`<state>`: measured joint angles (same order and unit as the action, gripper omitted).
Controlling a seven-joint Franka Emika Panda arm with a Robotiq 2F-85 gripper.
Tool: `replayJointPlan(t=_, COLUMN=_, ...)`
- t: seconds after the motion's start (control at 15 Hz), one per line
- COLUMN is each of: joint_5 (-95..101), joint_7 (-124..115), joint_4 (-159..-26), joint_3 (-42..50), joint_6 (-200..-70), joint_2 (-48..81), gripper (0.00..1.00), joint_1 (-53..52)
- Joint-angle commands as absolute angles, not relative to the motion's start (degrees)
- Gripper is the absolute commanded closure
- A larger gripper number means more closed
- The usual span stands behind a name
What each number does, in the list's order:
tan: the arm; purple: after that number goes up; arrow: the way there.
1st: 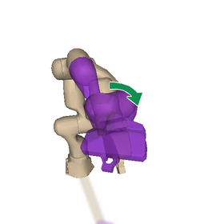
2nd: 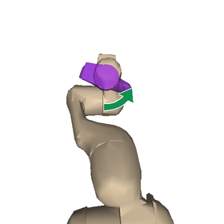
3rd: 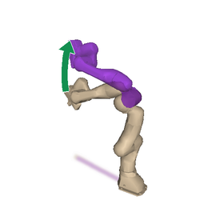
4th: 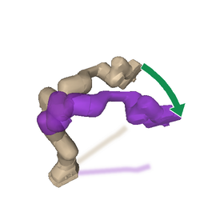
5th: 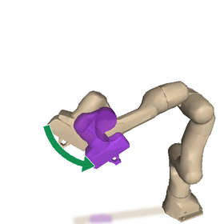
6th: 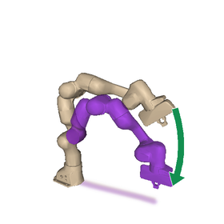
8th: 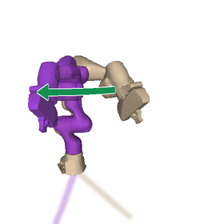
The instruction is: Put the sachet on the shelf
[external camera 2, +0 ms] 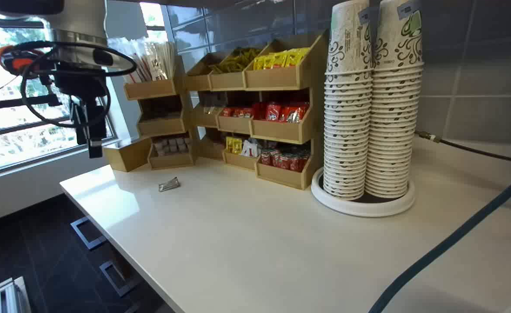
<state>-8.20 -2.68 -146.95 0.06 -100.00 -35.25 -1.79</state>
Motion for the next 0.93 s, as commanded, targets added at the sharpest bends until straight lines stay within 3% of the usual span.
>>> replayJointPlan(t=0.0, joint_5=-8.37, joint_7=-2.47, joint_4=-146.87, joint_3=-0.31, joint_6=-99.88, joint_2=-35.23, gripper=0.00, joint_1=-1.34)
replayJointPlan(t=0.47, joint_5=-8.37, joint_7=-2.47, joint_4=-146.87, joint_3=-0.31, joint_6=-99.88, joint_2=-35.23, gripper=0.00, joint_1=-1.34)
replayJointPlan(t=0.87, joint_5=-10.30, joint_7=-7.87, joint_4=-146.88, joint_3=-4.07, joint_6=-113.64, joint_2=-26.88, gripper=0.00, joint_1=-2.31)
